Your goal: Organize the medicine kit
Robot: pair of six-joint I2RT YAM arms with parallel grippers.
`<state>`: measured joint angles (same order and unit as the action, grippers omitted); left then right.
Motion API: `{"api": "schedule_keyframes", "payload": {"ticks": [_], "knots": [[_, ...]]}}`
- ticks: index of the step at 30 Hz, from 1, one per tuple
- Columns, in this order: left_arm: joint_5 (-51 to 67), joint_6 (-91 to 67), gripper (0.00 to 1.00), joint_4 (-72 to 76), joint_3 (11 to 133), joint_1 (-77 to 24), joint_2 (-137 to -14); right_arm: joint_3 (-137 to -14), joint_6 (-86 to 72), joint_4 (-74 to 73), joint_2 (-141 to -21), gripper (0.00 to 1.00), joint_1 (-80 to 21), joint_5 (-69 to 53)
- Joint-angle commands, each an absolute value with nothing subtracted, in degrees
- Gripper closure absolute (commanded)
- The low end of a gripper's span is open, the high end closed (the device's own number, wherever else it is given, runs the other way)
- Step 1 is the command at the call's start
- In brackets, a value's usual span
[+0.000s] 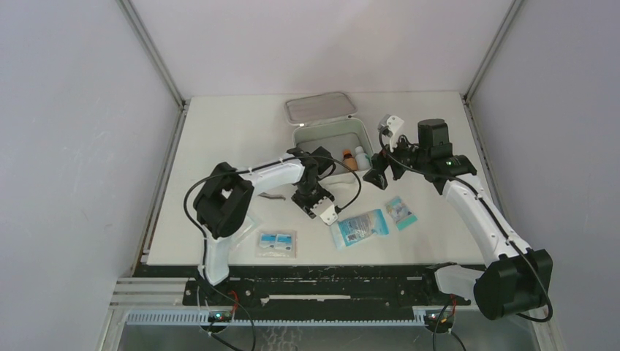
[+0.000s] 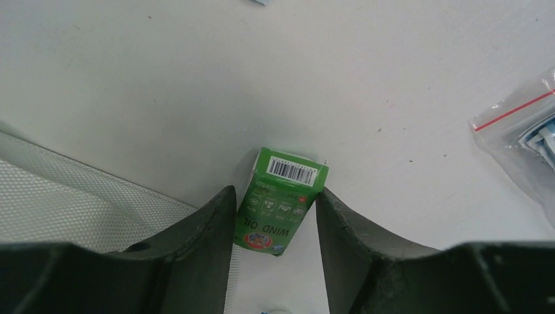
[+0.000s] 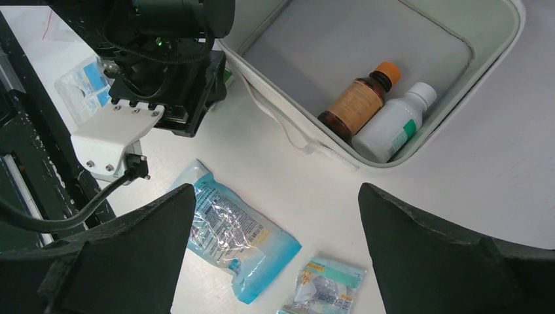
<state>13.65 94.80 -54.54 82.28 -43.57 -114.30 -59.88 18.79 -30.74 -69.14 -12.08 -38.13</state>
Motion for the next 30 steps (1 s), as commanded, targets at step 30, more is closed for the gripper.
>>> {"api": "schedule_keyframes", "payload": {"ticks": [30], "knots": [[13.3,56.2,0.35,-44.0,79.3,-43.9,-111.0,-60.7,19.8,-29.8,-66.4,0.06,-11.3,-38.9]]}}
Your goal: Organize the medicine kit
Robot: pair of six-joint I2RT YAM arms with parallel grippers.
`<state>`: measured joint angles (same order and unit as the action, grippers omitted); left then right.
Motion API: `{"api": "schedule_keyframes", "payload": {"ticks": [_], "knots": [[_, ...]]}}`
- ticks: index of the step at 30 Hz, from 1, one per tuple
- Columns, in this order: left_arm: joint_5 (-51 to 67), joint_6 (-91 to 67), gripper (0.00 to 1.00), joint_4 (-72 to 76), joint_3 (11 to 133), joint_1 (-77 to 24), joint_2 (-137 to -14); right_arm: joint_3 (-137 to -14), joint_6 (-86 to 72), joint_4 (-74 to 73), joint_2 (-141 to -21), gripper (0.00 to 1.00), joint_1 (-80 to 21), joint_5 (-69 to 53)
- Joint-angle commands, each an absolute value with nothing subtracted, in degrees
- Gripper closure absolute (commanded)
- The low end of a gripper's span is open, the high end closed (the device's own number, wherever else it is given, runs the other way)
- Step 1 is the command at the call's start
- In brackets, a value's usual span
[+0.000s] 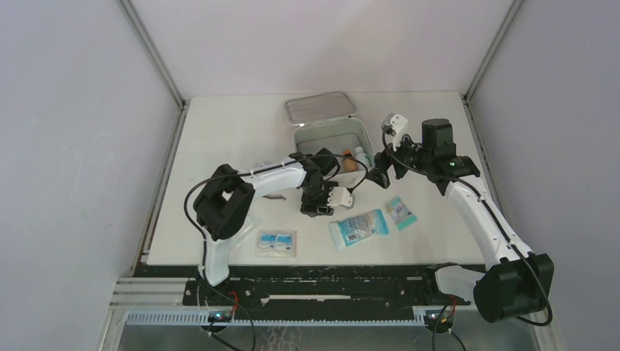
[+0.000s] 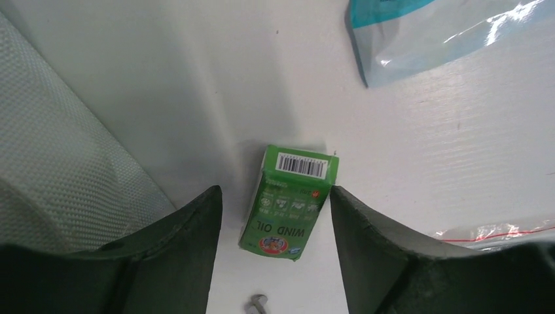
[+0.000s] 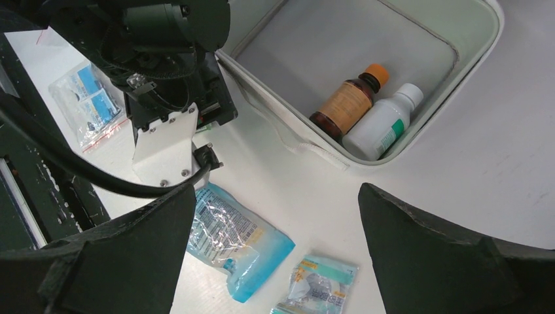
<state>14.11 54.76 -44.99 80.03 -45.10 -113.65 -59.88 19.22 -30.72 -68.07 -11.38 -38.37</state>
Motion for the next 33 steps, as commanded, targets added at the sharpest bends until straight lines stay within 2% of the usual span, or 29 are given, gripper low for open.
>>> {"api": "schedule_keyframes", "payload": {"ticks": [1,5,12,24,33], "knots": [[13.3,56.2,0.37,-44.0,79.2,-43.6,-111.0,-60.6,19.9,-29.8,-66.3,0.06,-11.2,-39.0],[14.1,56.1,0.48,-43.1,78.2,-43.0,-110.2,-60.7,19.9,-29.8,-66.1,0.06,-11.1,-38.9],[17.2,53.3,0.59,-42.4,78.1,-41.8,-107.1,-60.7,19.5,-29.5,-64.2,0.06,-9.6,-38.8],[21.9,48.9,0.63,-46.8,87.6,-40.0,-102.0,-60.7,18.1,-28.7,-61.6,0.06,-7.3,-39.6],[18.5,39.5,0.63,-42.5,101.3,-38.1,-107.3,-61.0,16.0,-27.9,-61.4,0.07,-6.9,-38.1]]}}
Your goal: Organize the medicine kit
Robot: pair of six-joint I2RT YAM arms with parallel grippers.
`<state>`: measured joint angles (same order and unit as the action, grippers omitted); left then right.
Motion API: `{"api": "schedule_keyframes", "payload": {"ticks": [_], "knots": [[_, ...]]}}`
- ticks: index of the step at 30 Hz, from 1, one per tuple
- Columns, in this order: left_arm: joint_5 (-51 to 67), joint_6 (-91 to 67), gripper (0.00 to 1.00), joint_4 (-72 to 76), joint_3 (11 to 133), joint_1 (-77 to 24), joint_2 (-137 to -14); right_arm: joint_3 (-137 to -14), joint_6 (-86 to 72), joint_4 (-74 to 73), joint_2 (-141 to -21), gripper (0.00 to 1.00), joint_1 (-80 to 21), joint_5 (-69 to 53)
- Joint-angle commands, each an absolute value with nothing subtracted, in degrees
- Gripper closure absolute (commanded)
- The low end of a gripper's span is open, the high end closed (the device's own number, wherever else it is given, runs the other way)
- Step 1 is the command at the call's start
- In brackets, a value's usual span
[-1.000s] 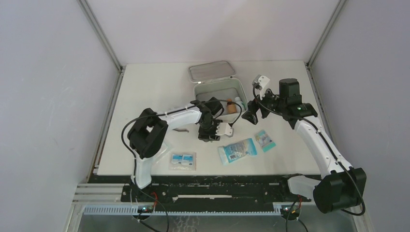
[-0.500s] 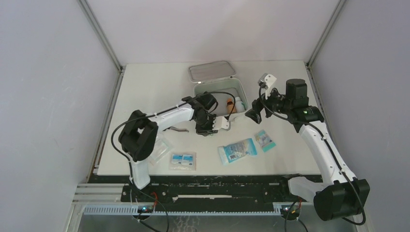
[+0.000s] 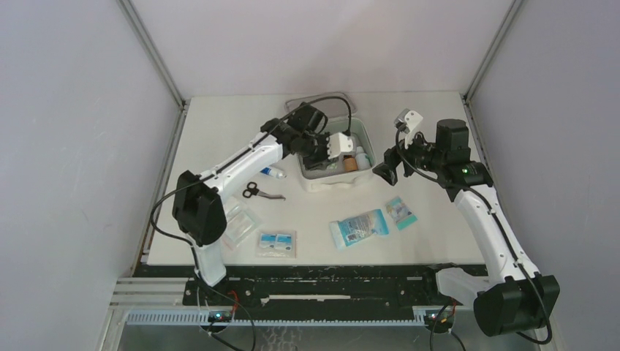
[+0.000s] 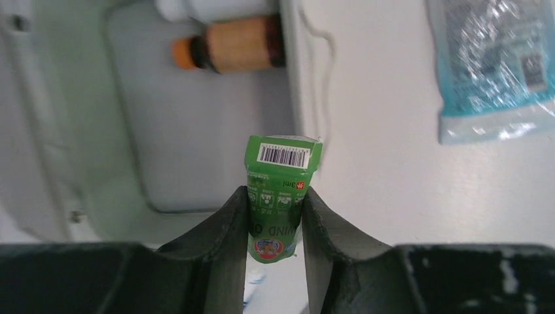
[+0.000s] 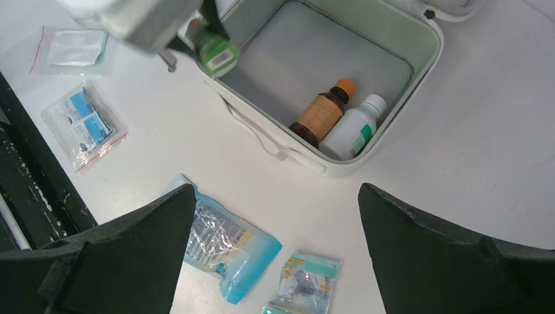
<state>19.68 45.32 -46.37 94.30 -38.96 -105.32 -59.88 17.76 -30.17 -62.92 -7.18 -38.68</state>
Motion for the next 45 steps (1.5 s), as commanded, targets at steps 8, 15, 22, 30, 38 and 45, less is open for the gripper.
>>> {"api": "schedule_keyframes", "payload": {"ticks": [8,15,22,30,38,45], "knots": [[14.1,35.5,0.64,-39.2,115.3,-37.1,-119.9,-61.3,15.7,-28.0,-61.9,0.07,-6.4,-36.6],[12.9,34.3,0.63,-37.3,126.2,-36.9,-130.4,-61.3,15.6,-28.0,-62.0,0.07,-5.0,-36.5],[10.0,35.3,0.62,-33.1,132.2,-36.8,-138.0,-61.3,15.3,-28.2,-62.4,0.07,-3.3,-37.5],[8.2,38.1,0.6,-29.8,135.5,-36.9,-143.1,-61.3,15.4,-28.3,-63.6,0.07,-2.9,-37.8],[5.6,40.8,0.57,-27.9,137.7,-37.4,-145.5,-61.3,15.6,-28.5,-64.3,0.07,-2.9,-37.8],[4.6,44.0,0.54,-27.2,137.4,-37.9,-146.2,-61.4,15.8,-28.5,-64.3,0.07,-2.8,-37.7]]}}
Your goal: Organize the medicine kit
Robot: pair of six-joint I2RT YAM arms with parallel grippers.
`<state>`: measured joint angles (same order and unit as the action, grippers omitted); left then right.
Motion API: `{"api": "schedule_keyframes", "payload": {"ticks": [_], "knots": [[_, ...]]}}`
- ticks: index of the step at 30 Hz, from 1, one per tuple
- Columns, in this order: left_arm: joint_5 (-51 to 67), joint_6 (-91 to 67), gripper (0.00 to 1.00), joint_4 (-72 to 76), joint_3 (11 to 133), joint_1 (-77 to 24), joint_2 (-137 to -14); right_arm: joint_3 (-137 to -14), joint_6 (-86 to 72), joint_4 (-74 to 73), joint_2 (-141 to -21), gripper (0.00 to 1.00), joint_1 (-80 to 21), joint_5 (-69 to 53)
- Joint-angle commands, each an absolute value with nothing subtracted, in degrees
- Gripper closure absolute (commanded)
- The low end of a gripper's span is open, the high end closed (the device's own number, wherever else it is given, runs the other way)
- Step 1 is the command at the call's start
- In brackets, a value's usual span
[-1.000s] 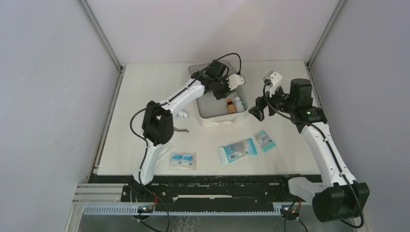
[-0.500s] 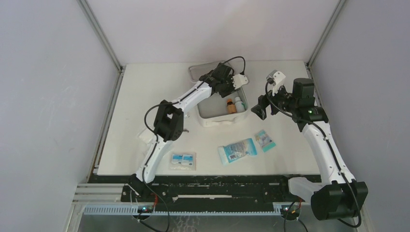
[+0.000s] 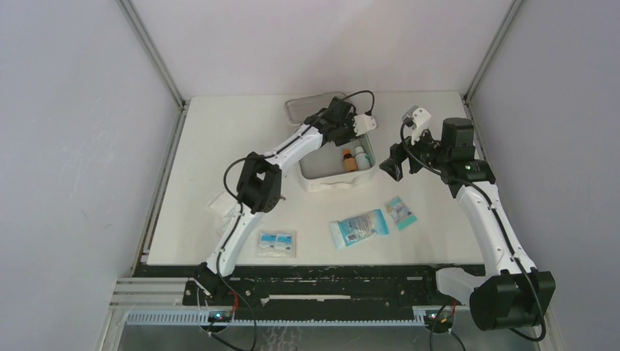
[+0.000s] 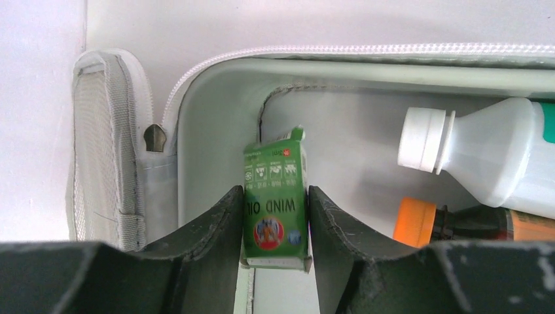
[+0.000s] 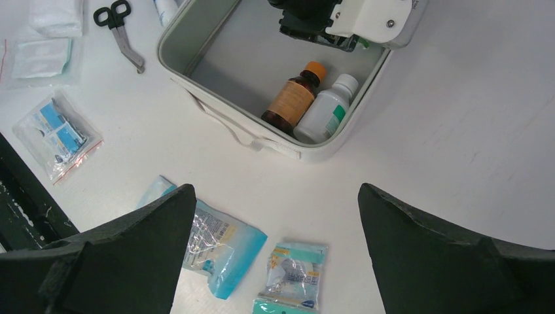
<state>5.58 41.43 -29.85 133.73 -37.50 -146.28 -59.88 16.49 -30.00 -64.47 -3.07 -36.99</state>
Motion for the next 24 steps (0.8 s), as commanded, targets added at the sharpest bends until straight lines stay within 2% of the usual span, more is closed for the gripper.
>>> {"api": "schedule_keyframes", "payload": {"ticks": [1,15,24], "knots": [[4.5,44.0,0.54,-27.2,137.3,-38.0,-146.1,-61.4,15.9,-28.4,-64.3,0.07,-2.8,-37.7],[4.5,42.7,0.51,-27.2,134.5,-38.4,-142.6,-61.3,15.9,-28.5,-64.0,0.07,-2.8,-37.9],[6.2,39.8,0.34,-32.9,127.9,-35.3,-136.8,-61.3,15.8,-28.5,-63.9,0.07,-2.8,-38.0]]}}
